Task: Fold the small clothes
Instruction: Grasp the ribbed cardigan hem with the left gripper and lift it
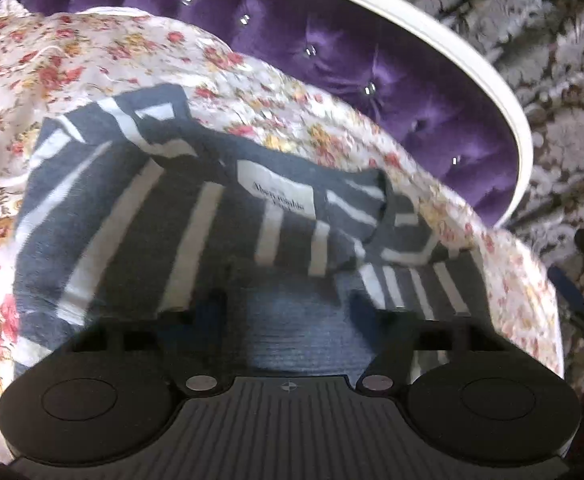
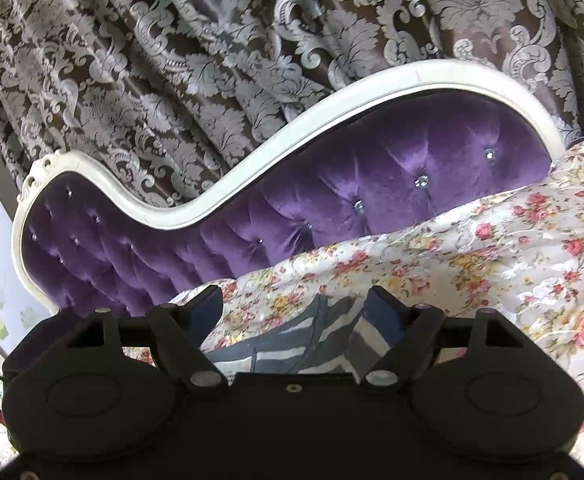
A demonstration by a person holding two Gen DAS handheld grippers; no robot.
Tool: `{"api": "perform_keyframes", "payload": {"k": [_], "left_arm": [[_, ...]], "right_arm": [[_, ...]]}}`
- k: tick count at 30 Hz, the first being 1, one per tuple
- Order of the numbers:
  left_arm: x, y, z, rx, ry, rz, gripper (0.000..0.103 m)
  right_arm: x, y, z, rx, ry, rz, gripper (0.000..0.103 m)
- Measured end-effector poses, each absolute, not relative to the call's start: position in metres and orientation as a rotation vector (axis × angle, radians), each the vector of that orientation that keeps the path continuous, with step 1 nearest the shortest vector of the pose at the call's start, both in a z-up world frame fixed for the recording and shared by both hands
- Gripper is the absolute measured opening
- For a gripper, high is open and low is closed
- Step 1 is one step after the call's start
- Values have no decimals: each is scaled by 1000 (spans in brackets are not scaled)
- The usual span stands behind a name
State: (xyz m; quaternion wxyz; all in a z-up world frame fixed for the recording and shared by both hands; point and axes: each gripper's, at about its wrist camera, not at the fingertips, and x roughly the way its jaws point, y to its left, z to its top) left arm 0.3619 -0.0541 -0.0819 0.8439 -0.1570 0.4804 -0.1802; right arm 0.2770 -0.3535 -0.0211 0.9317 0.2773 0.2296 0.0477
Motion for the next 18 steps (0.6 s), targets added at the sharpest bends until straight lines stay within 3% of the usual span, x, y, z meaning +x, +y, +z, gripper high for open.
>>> {"api": "perform_keyframes", "payload": {"k": [1,2,11,18], "left_arm": [[360,-57,-82,-318,1017,-389,21],[358,-60,-81,-302,1016,-404,10],[332,-43,-8,-251,807,-492,9],[354,-22,-43,-206,890,-352,9]], "right_arm": [[277,-356,-21,566,468,90,81],[277,-359,-21,564,466,80,81],[275,-382,-24,596,471,12,81],[284,-369,-34,521,573,8,81]]}}
